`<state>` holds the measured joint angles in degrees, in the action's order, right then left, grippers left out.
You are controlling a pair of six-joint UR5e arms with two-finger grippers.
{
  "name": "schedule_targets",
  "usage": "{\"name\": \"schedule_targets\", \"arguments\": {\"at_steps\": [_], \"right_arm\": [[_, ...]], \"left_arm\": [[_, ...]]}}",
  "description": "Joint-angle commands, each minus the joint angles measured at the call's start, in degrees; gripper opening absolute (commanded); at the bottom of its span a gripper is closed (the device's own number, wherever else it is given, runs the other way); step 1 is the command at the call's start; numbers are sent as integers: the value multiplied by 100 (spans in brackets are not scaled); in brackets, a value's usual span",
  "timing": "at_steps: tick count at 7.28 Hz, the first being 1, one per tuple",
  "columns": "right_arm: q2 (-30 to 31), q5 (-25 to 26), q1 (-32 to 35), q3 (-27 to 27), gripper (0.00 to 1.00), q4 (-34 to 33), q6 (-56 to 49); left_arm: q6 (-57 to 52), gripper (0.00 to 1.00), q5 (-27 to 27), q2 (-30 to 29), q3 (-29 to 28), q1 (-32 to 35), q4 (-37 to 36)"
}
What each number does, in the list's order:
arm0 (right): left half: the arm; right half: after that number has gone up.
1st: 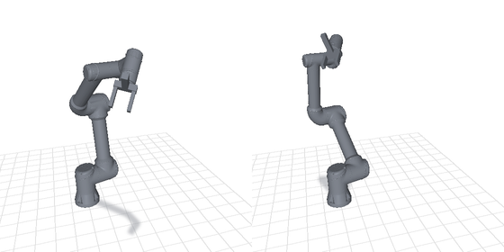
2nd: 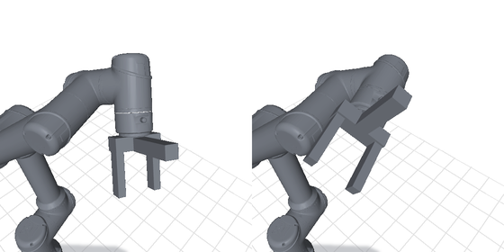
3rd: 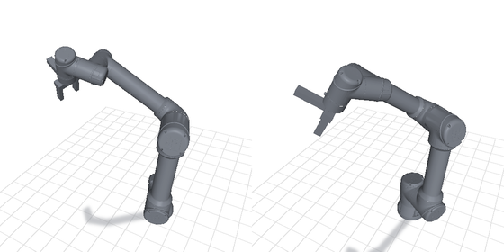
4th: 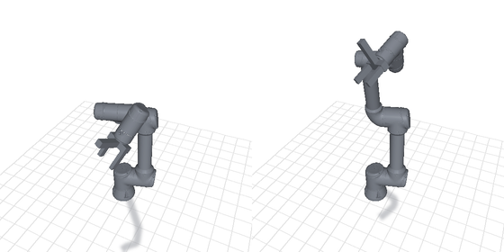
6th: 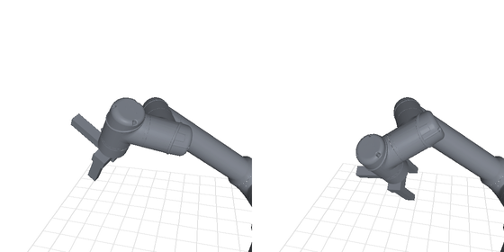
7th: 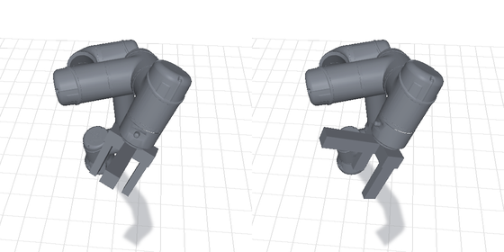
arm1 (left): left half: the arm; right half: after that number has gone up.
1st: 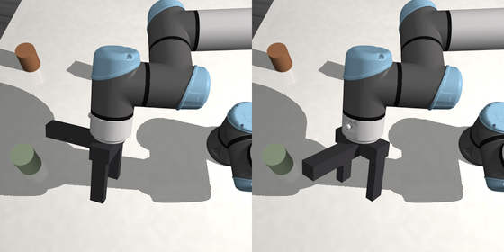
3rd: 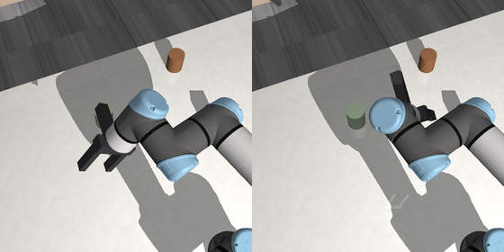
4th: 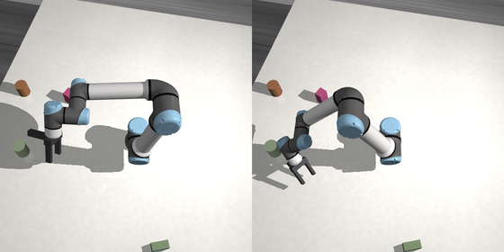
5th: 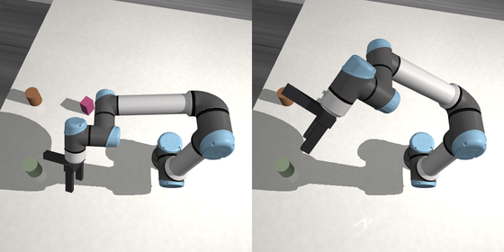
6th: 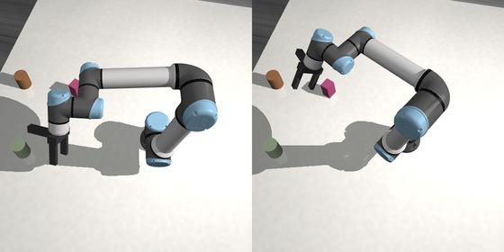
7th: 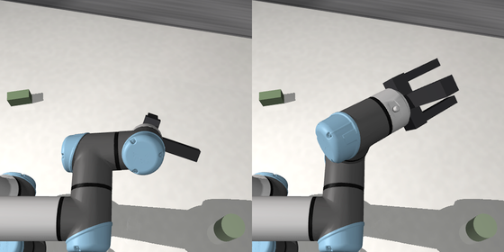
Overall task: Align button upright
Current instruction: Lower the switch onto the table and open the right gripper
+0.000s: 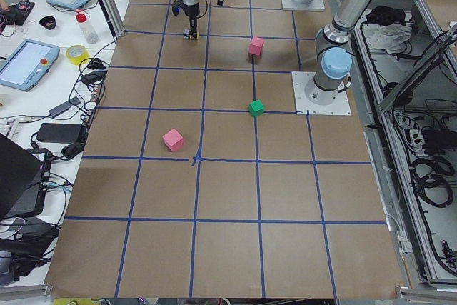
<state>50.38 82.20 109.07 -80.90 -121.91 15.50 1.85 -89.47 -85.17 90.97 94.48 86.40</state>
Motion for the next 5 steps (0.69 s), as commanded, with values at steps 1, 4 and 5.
{"name": "schedule_targets", "arguments": {"at_steps": [1, 4, 5], "right_arm": [[-11, 15, 0, -4, 58, 0, -108], [146, 24, -9, 13, 100, 35, -310], [452, 59, -26, -56, 100, 218, -433]], "left_arm": [[0, 100, 0, 0, 0, 0, 0], [0, 100, 0, 0, 0, 0, 0], [0, 100, 0, 0, 0, 0, 0]]}}
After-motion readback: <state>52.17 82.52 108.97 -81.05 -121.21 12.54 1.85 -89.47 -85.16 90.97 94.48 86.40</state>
